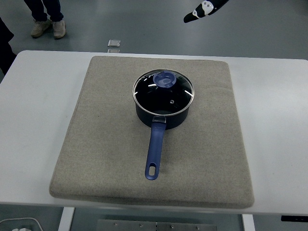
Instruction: Lift the pot lid and place it to the right of the pot.
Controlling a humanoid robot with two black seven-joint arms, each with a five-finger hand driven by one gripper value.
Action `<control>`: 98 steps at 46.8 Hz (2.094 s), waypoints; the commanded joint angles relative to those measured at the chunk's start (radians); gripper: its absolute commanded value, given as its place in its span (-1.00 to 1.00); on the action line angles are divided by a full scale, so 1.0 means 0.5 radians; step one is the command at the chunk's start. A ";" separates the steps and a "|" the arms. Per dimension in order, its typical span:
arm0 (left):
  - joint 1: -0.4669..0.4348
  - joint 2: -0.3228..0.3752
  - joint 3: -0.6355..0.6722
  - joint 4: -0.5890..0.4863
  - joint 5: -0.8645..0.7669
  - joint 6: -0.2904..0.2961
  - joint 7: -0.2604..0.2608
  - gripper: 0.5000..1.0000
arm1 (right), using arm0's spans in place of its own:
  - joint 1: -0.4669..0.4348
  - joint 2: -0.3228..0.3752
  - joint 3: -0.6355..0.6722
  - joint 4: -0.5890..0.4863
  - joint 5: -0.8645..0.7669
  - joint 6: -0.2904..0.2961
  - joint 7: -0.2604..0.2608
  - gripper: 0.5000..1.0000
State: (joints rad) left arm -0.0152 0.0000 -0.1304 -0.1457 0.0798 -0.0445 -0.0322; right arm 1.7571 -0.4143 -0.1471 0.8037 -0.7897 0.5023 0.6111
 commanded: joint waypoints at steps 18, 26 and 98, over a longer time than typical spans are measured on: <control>0.000 0.000 0.000 0.000 0.000 0.000 0.000 1.00 | -0.023 0.016 0.012 0.203 -0.691 -0.222 -0.001 0.67; 0.000 0.000 0.000 0.000 0.000 0.000 0.000 1.00 | -0.050 0.028 0.006 0.252 -0.795 -0.274 -0.001 0.67; 0.000 0.000 0.000 0.000 0.000 0.000 0.000 1.00 | -0.330 0.215 0.000 0.224 -1.320 -0.606 -0.001 0.67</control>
State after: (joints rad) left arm -0.0155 0.0000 -0.1304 -0.1457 0.0798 -0.0445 -0.0322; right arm 1.5925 -0.3068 -0.1475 0.9158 -1.4496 0.1994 0.6109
